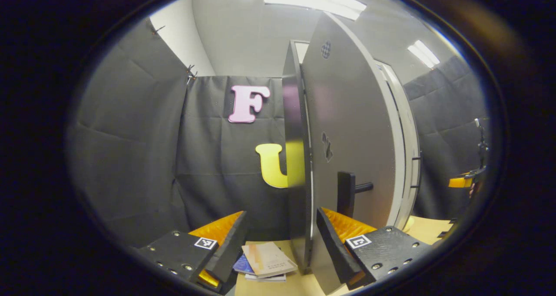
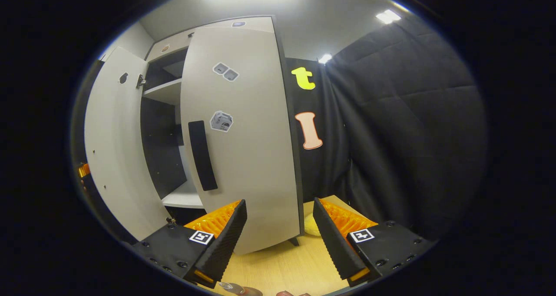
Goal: Grasp the bottle in the cabinet with the left hand and place it on the coaster, then close the right door with the right hand and the left door with the left hand.
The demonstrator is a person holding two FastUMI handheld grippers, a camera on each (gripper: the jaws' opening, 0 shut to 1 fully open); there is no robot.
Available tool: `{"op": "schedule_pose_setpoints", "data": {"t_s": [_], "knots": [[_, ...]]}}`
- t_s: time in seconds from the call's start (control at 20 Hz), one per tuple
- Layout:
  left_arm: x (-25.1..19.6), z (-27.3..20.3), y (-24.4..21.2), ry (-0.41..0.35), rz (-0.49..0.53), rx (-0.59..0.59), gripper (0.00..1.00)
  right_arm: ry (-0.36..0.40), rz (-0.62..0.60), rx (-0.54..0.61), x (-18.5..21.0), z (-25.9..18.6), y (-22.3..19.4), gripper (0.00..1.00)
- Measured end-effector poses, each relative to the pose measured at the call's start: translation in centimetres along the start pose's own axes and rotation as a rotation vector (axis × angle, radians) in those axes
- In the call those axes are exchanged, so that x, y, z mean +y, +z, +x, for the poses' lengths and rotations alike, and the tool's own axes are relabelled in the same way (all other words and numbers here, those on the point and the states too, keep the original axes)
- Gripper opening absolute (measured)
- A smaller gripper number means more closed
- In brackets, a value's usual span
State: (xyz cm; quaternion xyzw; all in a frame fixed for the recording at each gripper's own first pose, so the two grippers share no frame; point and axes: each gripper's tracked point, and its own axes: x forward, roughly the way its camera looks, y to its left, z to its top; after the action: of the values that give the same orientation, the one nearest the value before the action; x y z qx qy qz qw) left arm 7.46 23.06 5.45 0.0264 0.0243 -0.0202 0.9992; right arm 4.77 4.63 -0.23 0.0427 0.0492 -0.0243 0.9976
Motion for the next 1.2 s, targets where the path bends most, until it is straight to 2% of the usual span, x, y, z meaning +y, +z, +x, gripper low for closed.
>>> {"op": "schedule_pose_setpoints", "data": {"t_s": [0.05, 0.2, 0.3, 0.35, 0.4, 0.45, 0.55, 0.6, 0.65, 0.7, 0.75, 0.85, 0.9, 0.95, 1.0, 1.1, 1.15, 1.2], "knots": [[-0.2, 0.2, -0.4, 0.0, 0.01, 0.014, 0.97, -0.007, 0.004, 0.009, -0.3, -0.2, -0.4, 0.98], [-0.6, 0.0, -0.8, 0.049, 0.112, 0.038, 0.92, -0.057, 0.006, 0.044, -1.9, -0.1, -2.0, 0.98], [-0.5, -0.1, -0.7, 0.088, 0.08, 0.029, 0.92, -0.059, 0.041, 0.068, -2.0, -0.3, -2.5, 0.98], [-0.9, -0.1, -1.3, 0.081, 0.029, 0.033, 0.97, -0.054, 0.053, 0.076, -1.9, -0.2, -2.6, 0.98], [-1.6, -0.1, -1.7, 0.066, -0.018, 0.034, 0.92, -0.053, 0.057, 0.08, -1.8, -0.1, -2.7, 0.98], [-2.8, -0.3, -1.8, 0.048, -0.04, 0.033, 0.92, -0.051, 0.051, 0.076, -1.8, 0.1, -2.6, 0.98], [-4.9, -0.2, -1.5, 0.021, -0.014, 0.013, 0.92, -0.054, 0.018, 0.062, -2.0, 0.5, -2.1, 0.98], [-5.8, -0.1, -1.0, 0.014, 0.013, 0.002, 0.98, -0.061, 0.002, 0.055, -2.3, 0.7, -1.8, 0.98], [-6.8, 0.3, -0.9, 0.007, 0.024, 0.001, 0.92, -0.065, -0.008, 0.046, -2.6, 0.7, -1.5, 0.98], [-7.9, 0.7, -1.1, -0.005, 0.014, 0.007, 0.95, -0.066, -0.014, 0.04, -2.8, 0.7, -1.3, 0.98], [-8.9, 1.0, -1.3, -0.016, -0.001, 0.009, 0.92, -0.069, -0.018, 0.04, -3.1, 0.5, -1.3, 0.98], [-11.0, 1.8, -1.3, -0.038, -0.02, 0.0, 0.92, -0.083, -0.019, 0.05, -3.8, 0.1, -1.8, 0.98], [-11.9, 2.3, -1.3, -0.051, -0.03, -0.006, 0.92, -0.091, -0.016, 0.058, -4.3, -0.2, -2.2, 0.98], [-13.0, 2.7, -1.4, -0.068, -0.041, -0.008, 0.98, -0.103, -0.01, 0.063, -4.8, -0.7, -2.5, 0.98], [-14.2, 3.5, -1.5, -0.089, -0.056, -0.005, 0.92, -0.12, -0.005, 0.063, -5.4, -1.2, -2.6, 0.98], [-16.8, 5.0, -1.7, -0.139, -0.087, 0.008, 0.92, -0.168, 0.008, 0.052, -6.8, -2.0, -2.7, 0.98], [-17.9, 5.4, -1.6, -0.16, -0.104, 0.006, 0.98, -0.181, 0.021, 0.049, -7.2, -2.4, -2.7, 0.98], [-18.5, 5.7, -1.1, -0.16, -0.114, -0.01, 0.92, -0.189, 0.034, 0.046, -7.3, -2.8, -2.8, 0.98]]}}
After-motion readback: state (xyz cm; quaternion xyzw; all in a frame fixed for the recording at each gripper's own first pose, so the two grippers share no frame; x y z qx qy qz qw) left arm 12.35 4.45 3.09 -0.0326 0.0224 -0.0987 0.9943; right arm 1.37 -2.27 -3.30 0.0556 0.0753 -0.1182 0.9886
